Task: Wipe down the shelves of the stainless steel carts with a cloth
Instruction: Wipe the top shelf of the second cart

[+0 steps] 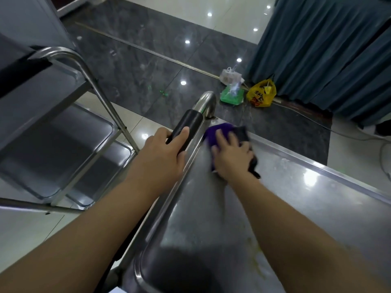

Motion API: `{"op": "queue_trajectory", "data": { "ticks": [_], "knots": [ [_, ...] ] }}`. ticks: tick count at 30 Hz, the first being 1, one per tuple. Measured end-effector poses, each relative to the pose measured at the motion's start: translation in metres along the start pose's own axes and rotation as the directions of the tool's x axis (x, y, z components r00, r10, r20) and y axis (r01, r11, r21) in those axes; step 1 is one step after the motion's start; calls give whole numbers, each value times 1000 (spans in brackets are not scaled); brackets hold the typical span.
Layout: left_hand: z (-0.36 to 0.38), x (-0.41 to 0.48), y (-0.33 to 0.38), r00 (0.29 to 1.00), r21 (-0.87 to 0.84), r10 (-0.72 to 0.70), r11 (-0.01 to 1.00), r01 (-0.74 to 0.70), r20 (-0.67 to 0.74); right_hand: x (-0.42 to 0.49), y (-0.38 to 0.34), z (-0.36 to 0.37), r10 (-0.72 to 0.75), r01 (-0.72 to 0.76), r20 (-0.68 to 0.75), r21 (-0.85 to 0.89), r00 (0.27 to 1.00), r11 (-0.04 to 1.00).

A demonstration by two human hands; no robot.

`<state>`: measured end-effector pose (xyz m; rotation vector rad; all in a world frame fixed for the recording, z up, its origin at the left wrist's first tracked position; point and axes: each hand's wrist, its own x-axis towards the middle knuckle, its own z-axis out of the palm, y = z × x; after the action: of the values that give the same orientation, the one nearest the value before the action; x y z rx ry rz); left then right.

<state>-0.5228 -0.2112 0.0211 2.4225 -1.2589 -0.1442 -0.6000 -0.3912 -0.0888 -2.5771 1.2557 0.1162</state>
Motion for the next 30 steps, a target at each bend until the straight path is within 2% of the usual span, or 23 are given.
{"op": "queue_trajectory", "data": {
  "ticks": [1,3,4,5,6,8,10,11,12,13,15,17,18,19,20,22,23,27,30],
  "knots": [
    [0,-1,-1,1000,-3,2,1000,-2,-1,-17,-12,9,-144,144,-6,-13,990,990],
    [-1,-5,-5,1000,-3,-4,1000,4,1,-48,-20,19,-405,406,18,-29,914,914],
    [-2,-7,-6,1000,-1,-10,1000,10,0,-54,-13,20,-484,485,33,-39,875,874],
    [-2,-9,-8,1000,-3,-15,1000,15,-6,-54,0,18,-502,503,37,-52,864,863],
    [-2,-10,-8,1000,-8,-18,1000,18,-14,-51,14,14,-448,448,21,-71,894,891],
    [-1,-11,-8,1000,-8,-18,1000,18,-22,-41,43,5,-172,172,-34,-24,984,985],
    [1,-11,-6,1000,11,-12,1000,12,-20,-33,52,-5,132,-130,-22,76,991,989],
    [1,-10,-5,1000,17,-10,1000,10,-21,-35,45,-5,200,-199,-10,74,980,977],
    [2,-9,-5,1000,20,-10,1000,11,-26,-41,31,-4,199,-199,8,55,980,979],
    [2,-9,-6,999,20,-13,1000,13,-32,-52,16,0,131,-132,30,35,991,991],
    [1,-11,-7,999,11,-19,1000,19,-37,-81,-12,14,-155,156,32,-4,987,988],
    [1,-13,-8,999,15,-10,1000,10,-33,-112,-17,25,-433,435,44,-24,900,900],
    [1,-14,-8,999,19,-5,1000,6,-35,-117,-9,28,-483,484,40,-24,875,875],
    [1,-15,-8,999,19,-6,1000,7,-41,-116,2,28,-463,464,31,-24,886,886],
    [0,-15,-8,999,21,-9,1000,10,-46,-113,14,27,-382,382,21,-20,924,924],
    [-1,-18,-7,999,36,-10,999,12,-41,-102,33,24,-155,155,9,23,988,988],
    [-2,-21,-6,1000,47,-3,999,5,-31,-97,38,22,-72,71,13,42,997,997],
    [-12,-54,-8,999,45,39,998,-40,27,-93,37,14,-9,9,15,37,1000,999],
    [-23,-94,-17,999,-27,-10,1000,11,38,-96,33,9,19,-20,34,38,999,999]
  ]
}}
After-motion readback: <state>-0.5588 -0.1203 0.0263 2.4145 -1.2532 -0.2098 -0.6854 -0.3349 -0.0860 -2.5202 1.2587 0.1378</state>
